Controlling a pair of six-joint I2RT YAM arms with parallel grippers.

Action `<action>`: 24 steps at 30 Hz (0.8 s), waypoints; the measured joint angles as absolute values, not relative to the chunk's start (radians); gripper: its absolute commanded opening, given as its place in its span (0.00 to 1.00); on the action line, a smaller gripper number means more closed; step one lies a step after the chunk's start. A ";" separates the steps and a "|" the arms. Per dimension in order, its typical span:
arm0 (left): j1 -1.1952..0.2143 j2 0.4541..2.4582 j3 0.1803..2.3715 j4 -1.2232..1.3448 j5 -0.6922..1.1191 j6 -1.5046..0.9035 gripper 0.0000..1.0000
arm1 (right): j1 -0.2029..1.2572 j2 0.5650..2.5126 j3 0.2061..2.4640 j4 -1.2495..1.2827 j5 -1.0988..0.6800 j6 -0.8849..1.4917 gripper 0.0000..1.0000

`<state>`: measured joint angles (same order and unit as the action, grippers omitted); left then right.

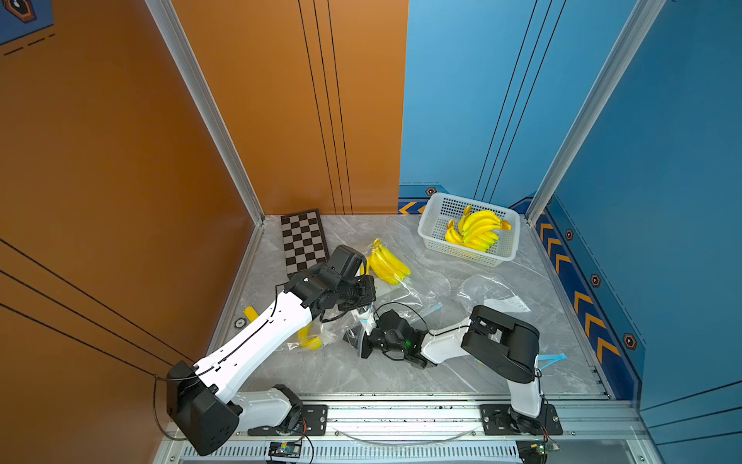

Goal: Open the zip-top bag and take out the banana
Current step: Adjust the zipper food storage bag at the center of the board.

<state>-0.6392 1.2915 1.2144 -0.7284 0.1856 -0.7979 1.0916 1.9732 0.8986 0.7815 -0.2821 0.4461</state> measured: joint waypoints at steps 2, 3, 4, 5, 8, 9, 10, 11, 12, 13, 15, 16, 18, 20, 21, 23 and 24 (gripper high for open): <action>-0.675 1.331 1.244 -0.725 0.220 -0.773 0.00 | 1.082 1.959 0.939 0.686 -0.288 0.380 0.00; -0.697 1.348 1.258 -0.717 0.225 -0.763 0.00 | 1.075 1.954 0.946 0.670 -0.288 0.368 0.00; -0.713 1.365 1.277 -0.704 0.229 -0.749 0.00 | 1.068 1.948 0.944 0.659 -0.289 0.362 0.00; -0.723 1.379 1.293 -0.699 0.228 -0.737 0.00 | 1.059 1.942 0.934 0.669 -0.288 0.366 0.00; -0.751 1.419 1.328 -0.670 0.239 -0.714 0.00 | 1.019 1.928 0.879 0.752 -0.284 0.414 0.00; -0.761 1.431 1.336 -0.660 0.241 -0.707 0.00 | 1.008 1.926 0.859 0.785 -0.281 0.433 0.00; -0.774 1.444 1.341 -0.646 0.241 -0.704 0.00 | 0.997 1.925 0.837 0.820 -0.276 0.454 0.00; -0.786 1.454 1.343 -0.634 0.241 -0.703 0.00 | 0.989 1.925 0.818 0.850 -0.271 0.474 0.00; -0.795 1.461 1.343 -0.624 0.240 -0.704 0.03 | 0.985 1.925 0.804 0.873 -0.267 0.490 0.00; -0.804 1.467 1.343 -0.616 0.240 -0.705 0.22 | 0.982 1.924 0.788 0.898 -0.265 0.506 0.00; -0.821 1.473 1.341 -0.594 0.250 -0.710 0.41 | 0.978 1.922 0.766 0.913 -0.264 0.529 0.00; -0.834 1.473 1.340 -0.581 0.256 -0.714 0.50 | 0.975 1.922 0.752 0.914 -0.265 0.541 0.00; -0.844 1.457 1.320 -0.559 0.269 -0.722 0.72 | 0.963 1.919 0.720 0.917 -0.267 0.554 0.00; -0.825 1.411 1.280 -0.568 0.290 -0.735 0.98 | 0.941 1.918 0.694 0.917 -0.275 0.564 0.00; -0.808 1.370 1.256 -0.591 0.299 -0.743 0.98 | 0.925 1.919 0.685 0.915 -0.281 0.569 0.00; -0.728 1.279 1.219 -0.639 0.305 -0.759 0.98 | 0.902 1.919 0.682 0.913 -0.289 0.578 0.00; -0.662 1.229 1.206 -0.662 0.302 -0.761 0.98 | 0.895 1.919 0.682 0.914 -0.293 0.582 0.00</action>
